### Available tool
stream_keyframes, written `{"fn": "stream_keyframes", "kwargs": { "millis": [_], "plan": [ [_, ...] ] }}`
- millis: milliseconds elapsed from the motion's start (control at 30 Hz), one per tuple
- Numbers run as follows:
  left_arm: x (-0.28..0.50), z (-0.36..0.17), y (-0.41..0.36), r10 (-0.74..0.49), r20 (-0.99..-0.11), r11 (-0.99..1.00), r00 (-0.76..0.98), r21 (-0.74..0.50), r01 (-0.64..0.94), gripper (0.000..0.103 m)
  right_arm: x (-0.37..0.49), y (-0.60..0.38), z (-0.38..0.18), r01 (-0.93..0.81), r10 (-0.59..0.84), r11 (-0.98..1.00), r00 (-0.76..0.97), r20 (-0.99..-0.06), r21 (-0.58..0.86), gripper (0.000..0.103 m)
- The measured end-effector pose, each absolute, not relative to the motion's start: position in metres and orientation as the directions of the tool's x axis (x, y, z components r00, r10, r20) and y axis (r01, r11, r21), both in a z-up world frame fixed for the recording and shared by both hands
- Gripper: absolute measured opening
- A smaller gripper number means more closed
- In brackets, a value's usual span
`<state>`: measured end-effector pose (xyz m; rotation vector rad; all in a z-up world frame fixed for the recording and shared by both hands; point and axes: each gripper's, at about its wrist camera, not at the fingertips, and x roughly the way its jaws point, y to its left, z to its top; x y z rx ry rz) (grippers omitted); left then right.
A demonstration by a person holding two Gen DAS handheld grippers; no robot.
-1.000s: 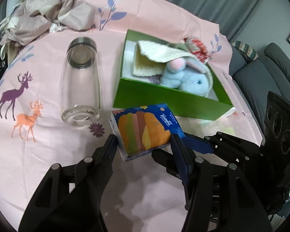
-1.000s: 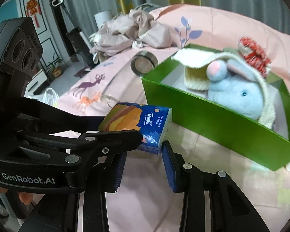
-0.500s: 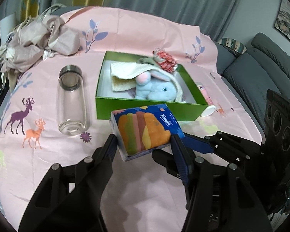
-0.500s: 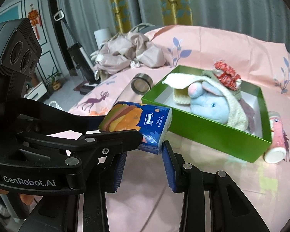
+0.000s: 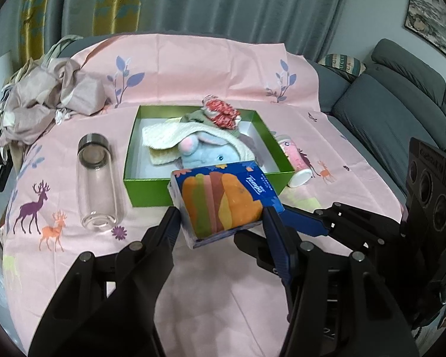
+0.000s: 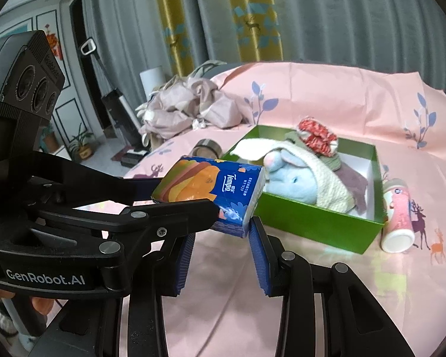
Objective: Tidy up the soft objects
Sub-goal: 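Lift the blue tissue pack with the right gripper over the green box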
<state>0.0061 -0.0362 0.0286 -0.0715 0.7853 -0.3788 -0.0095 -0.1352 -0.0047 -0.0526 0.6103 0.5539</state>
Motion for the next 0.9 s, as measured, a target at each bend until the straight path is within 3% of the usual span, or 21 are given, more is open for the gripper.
{"fn": "stream_keyframes", "kwargs": {
  "millis": [900],
  "plan": [
    [0.026,0.043,-0.070,-0.386,-0.669,0.913,0.635,-0.178,0.368,0.057,0.001,-0.172,0.008,-0.451,0.458,0.880,0.723,-0.517,0.149,0.039]
  ]
}}
